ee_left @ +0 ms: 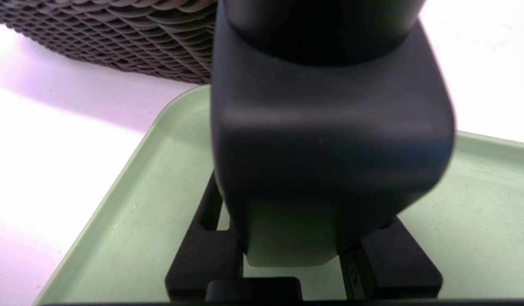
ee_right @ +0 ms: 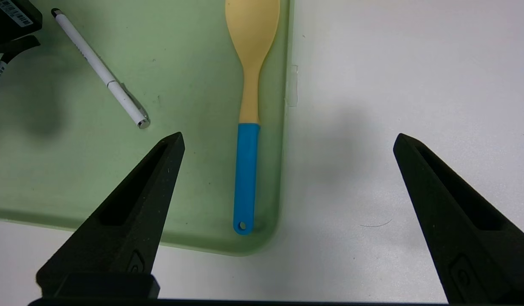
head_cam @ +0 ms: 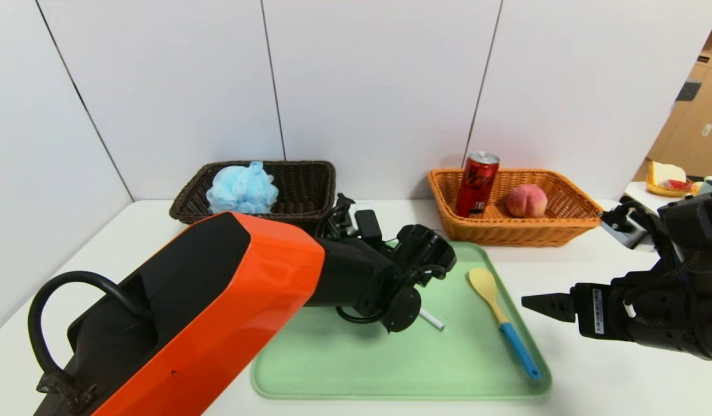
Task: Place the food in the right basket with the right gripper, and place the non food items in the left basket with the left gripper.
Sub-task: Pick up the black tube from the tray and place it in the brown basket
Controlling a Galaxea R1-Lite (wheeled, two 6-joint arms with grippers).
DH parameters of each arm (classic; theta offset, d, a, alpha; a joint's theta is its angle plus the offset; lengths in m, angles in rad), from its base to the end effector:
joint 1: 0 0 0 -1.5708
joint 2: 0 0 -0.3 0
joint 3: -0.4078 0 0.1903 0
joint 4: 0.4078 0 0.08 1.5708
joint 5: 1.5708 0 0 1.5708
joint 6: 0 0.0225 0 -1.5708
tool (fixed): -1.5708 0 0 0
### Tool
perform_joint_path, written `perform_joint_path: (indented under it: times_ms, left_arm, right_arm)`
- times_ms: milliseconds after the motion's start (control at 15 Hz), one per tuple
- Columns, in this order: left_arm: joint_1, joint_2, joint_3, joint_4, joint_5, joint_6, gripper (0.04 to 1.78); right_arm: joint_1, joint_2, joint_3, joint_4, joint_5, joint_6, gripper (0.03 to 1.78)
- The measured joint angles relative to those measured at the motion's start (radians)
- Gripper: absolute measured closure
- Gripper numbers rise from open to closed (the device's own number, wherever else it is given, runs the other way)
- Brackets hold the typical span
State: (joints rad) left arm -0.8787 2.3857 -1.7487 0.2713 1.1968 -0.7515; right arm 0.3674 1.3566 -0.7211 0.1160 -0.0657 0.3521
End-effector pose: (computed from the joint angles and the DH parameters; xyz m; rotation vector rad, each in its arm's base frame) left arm 0.3083 -0.3392 0.0930 0.0524 0.3141 0.4336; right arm 0.1839 0.0692 0.1802 0.1715 0.7757 0.1539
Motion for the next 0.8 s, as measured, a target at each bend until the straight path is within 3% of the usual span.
perform_joint_path:
  times_ms: [467,800]
  left_arm:
    - [-0.002,-0.030,0.006,0.007,0.000,0.007,1.22]
    - [-0.064,-0.110,0.024,0.014,-0.002,0.016,1.22]
  right_arm:
    - [0.000,0.000,0.000,0.000,0.000,-0.001,0.11]
    - [0.000,-0.001,0.003,0.000,0.000,-0.001,0.11]
